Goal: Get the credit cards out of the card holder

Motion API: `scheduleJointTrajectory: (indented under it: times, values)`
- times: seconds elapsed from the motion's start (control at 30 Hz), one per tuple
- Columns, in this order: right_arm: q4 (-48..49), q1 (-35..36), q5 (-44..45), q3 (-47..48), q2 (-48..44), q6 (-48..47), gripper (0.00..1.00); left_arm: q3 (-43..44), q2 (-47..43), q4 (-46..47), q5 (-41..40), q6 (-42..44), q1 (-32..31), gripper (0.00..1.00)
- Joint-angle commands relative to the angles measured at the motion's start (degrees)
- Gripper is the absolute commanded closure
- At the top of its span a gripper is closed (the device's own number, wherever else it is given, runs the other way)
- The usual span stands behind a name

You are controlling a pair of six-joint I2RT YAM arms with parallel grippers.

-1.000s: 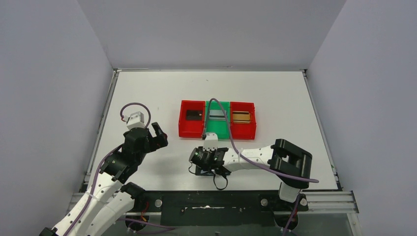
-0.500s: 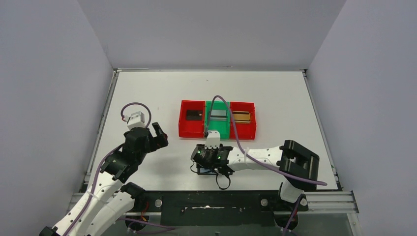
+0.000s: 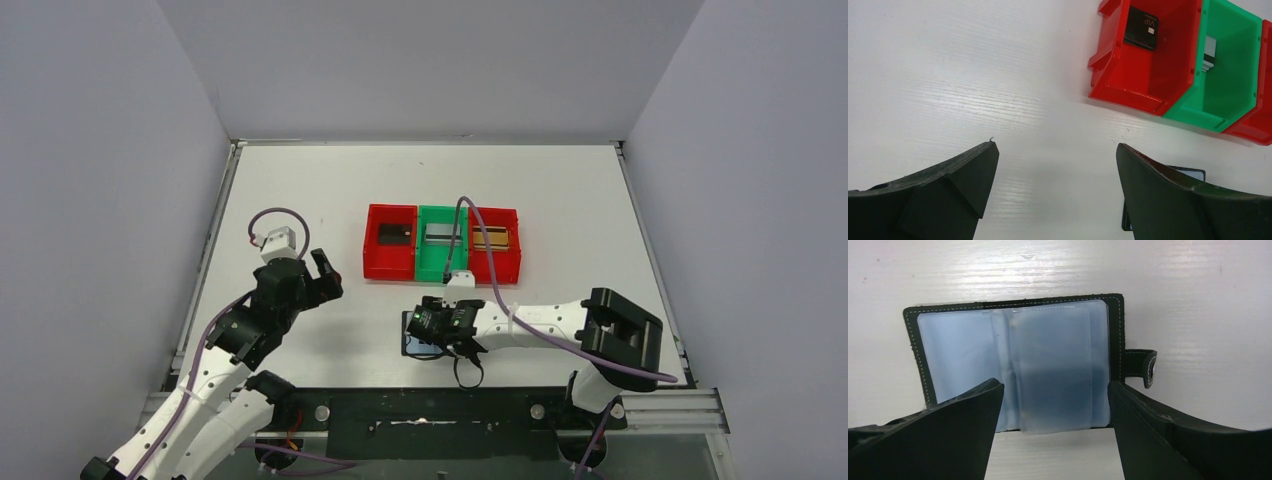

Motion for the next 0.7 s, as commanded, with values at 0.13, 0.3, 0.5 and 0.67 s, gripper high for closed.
scheduleJointTrajectory:
  times: [0.13,0.3,0.5,0.67]
  values:
    - [2.1,-0.7,1.0,-0.6,3.6,0.6,0.20,1.1,0.0,2.3,0.5,0.3,0.4,0.10]
    - [4.4,-1.7,-1.7,-2.1,5.5,-0.1,0.23,1.1,-0.1,2.4,0.5,0.3,0.3,0.10]
    - [5.0,-1.7,-1.2,-1.4,5.0,-1.8,0.48,1.1,-0.2,2.3,0.4,0.3,0.3,0.10]
    - [3.7,-1.5,0.3,1.3,3.6,-3.5,0.51,1.1,-0.3,2.3,0.4,0.4,0.3,0.10]
